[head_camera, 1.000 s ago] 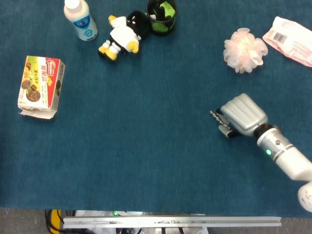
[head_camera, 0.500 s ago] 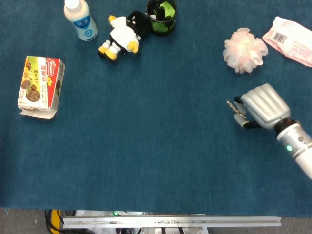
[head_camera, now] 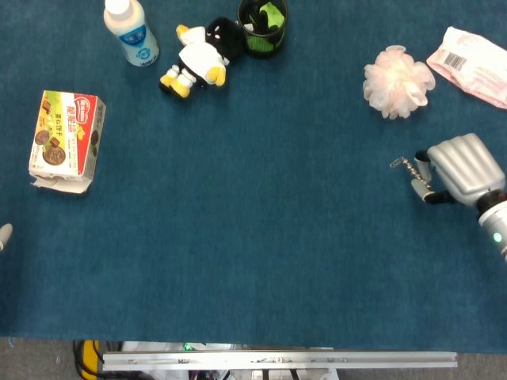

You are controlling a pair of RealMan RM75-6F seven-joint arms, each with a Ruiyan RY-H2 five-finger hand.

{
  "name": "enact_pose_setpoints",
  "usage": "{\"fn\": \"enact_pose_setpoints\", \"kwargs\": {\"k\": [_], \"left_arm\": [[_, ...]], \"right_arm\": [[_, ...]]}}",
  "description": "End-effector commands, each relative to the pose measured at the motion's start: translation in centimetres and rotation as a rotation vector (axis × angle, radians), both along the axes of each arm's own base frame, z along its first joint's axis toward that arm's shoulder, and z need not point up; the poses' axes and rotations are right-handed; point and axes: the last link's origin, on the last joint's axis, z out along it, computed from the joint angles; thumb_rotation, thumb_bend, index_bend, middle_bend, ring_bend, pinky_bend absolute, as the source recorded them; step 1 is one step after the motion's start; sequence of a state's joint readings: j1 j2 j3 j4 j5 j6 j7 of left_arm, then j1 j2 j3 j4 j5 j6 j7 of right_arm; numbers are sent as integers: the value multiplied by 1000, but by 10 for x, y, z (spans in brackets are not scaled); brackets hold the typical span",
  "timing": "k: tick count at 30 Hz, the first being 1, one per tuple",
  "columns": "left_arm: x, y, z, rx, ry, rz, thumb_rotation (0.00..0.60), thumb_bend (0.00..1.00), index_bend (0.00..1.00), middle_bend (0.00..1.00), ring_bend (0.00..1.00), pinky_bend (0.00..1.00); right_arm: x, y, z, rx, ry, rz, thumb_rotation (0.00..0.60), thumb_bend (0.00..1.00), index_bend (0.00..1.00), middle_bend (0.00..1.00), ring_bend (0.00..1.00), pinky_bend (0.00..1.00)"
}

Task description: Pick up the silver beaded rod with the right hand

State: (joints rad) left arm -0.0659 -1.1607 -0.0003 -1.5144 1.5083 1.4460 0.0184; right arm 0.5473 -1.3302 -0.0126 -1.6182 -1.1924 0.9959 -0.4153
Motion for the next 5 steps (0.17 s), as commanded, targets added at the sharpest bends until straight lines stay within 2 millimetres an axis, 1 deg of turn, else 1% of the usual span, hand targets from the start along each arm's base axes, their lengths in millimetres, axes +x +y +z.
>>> {"fn": "enact_pose_setpoints", "kwargs": {"k": [1, 5], "left_arm": [[0, 0, 0, 1, 1, 1, 600, 214, 0, 23, 25, 6], [-1, -1, 1, 3, 1, 7, 600, 214, 0, 23, 25, 6]], "right_arm": [[0, 0, 0, 0, -1, 1, 600, 454, 652, 995, 1000, 1000], [-1, -1, -1, 1, 0, -2, 600, 454, 652, 995, 1000, 1000]]}}
